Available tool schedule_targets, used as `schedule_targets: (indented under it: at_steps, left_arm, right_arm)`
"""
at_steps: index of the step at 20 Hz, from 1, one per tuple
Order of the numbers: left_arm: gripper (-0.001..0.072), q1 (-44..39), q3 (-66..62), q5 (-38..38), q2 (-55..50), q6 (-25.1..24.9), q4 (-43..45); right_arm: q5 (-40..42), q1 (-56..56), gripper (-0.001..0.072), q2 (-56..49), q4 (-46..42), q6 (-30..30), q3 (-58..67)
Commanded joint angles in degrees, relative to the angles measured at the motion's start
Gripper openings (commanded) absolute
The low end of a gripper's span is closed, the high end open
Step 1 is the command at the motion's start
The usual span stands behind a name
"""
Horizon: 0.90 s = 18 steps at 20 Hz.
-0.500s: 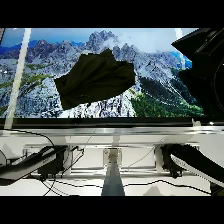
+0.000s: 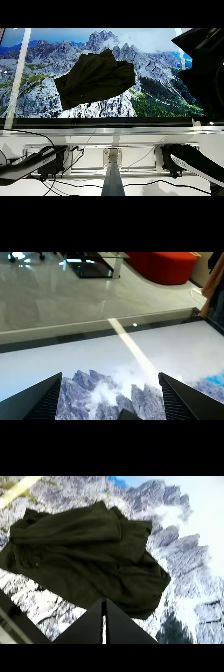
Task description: Fold the clothes and pants, and hang the long-sleeved shirts on hangers.
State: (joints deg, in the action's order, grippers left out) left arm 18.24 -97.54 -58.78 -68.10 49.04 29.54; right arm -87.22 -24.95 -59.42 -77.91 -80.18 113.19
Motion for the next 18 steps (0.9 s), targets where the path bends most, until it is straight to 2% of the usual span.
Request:
schedule_targets:
  at_steps: [1,6,9,10,12,13,14,16,17,18]
  left_arm:
    - [0.0694,0.1,0.0,0.0,0.0,0.0,0.0]
    - [0.0695,0.1,0.0,0.0,0.0,0.0,0.0]
    - [0.0695,0.1,0.0,0.0,0.0,0.0,0.0]
    - [0.0694,0.1,0.0,0.0,0.0,0.0,0.0]
    - [0.0695,0.1,0.0,0.0,0.0,0.0,0.0]
    - [0.0694,0.1,0.0,0.0,0.0,0.0,0.0]
    - [0.0694,0.1,0.0,0.0,0.0,0.0,0.0]
    - [0.0694,0.1,0.0,0.0,0.0,0.0,0.0]
    - [0.0695,0.1,0.0,0.0,0.0,0.0,0.0]
    - [0.0695,0.1,0.0,0.0,0.0,0.0,0.0]
  right_arm:
    - [7.2,0.0,0.0031,-0.7,-0.2,0.4,0.0]
    - [7.2,0.0,0.0031,-9.6,-1.2,1.8,-4.8]
    - [7.6,-0.1,0.0031,-17.5,1.9,2.0,-11.1]
    - [6.5,-0.1,0.0031,-20.3,4.1,4.3,-12.9]
    - [3.9,-1.7,0.0031,-26.5,8.6,16.0,-16.3]
    - [4.0,-3.1,0.0032,-29.0,9.3,19.5,-17.4]
    - [5.7,-5.1,0.0031,-31.9,9.3,22.2,-18.1]
    - [12.7,-9.7,0.0046,-37.2,9.7,22.5,-18.3]
    - [17.4,-12.2,0.0137,-39.6,9.7,22.9,-18.3]
    - [21.7,-14.7,0.0292,-41.4,9.7,24.0,-18.3]
